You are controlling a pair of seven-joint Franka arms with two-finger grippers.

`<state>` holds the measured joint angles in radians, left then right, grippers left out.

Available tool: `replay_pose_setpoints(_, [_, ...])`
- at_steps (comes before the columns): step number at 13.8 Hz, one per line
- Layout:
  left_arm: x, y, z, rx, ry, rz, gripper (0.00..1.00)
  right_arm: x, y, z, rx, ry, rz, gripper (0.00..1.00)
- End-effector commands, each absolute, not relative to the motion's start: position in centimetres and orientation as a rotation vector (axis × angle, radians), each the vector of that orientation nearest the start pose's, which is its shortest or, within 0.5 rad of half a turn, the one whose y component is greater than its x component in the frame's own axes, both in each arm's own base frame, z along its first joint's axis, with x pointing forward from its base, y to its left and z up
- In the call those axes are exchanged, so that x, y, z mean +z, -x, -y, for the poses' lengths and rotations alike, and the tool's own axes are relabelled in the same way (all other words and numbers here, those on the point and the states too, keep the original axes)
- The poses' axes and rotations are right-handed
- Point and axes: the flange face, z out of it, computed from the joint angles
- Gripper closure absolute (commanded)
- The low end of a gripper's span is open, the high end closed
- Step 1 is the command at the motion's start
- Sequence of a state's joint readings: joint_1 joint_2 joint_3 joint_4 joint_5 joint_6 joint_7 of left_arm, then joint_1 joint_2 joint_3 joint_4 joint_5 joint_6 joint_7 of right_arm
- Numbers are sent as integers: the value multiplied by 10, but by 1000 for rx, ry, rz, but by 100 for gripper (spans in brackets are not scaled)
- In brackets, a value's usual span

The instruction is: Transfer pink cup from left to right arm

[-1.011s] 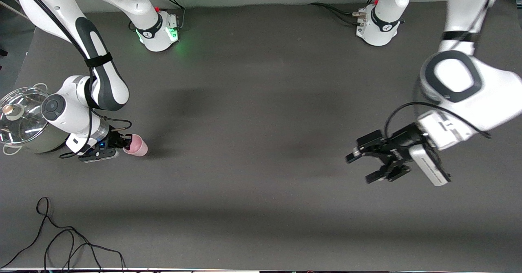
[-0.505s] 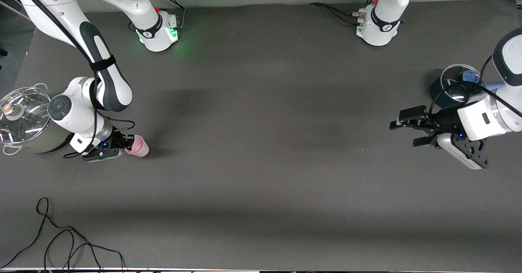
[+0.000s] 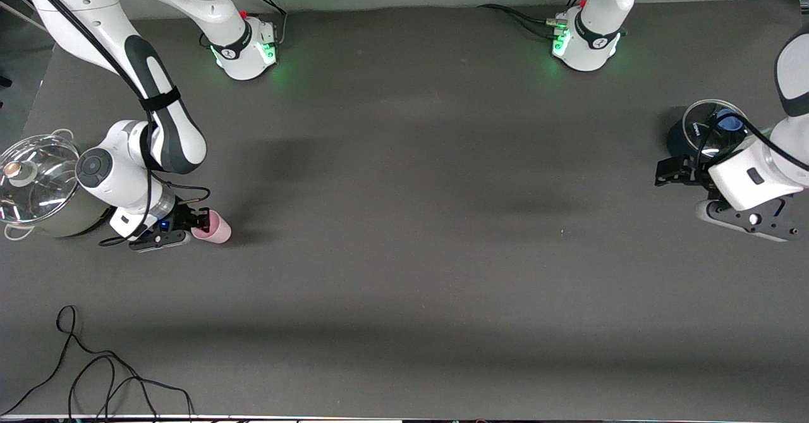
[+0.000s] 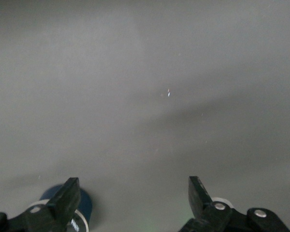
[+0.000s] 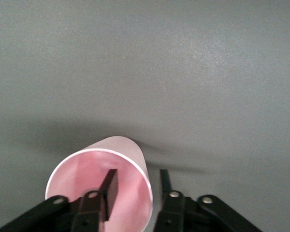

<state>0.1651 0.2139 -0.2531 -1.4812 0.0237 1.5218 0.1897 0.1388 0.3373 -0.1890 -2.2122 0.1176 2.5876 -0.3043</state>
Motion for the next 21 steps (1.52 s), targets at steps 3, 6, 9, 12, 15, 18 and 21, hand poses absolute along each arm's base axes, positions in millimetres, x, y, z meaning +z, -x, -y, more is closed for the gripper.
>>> replay_pose_setpoints(3, [571,-569,38,299,3098,-313,0,311,-570,26,-13,3082,290,0])
replay_pose_setpoints(6, [580,-550,40,267,3087,-261,0,395,-580,20,39,3041,315,0])
replay_pose_setpoints(9, [590,-545,42,236,3090,-196,0,487,-587,27,42,3022,322,0])
replay_pose_setpoints(12, [599,-542,33,216,3118,-162,0,560,-584,51,50,3036,283,0])
replay_pose_setpoints(15, [603,-541,32,204,3120,-165,0,606,-571,64,90,3048,-4,0])
replay_pose_setpoints(18, [602,-540,43,208,3117,-198,0,619,-564,52,127,3042,-268,0])
replay_pose_setpoints(21, [602,-541,37,211,3119,-194,0,615,-563,56,150,3092,-249,0])
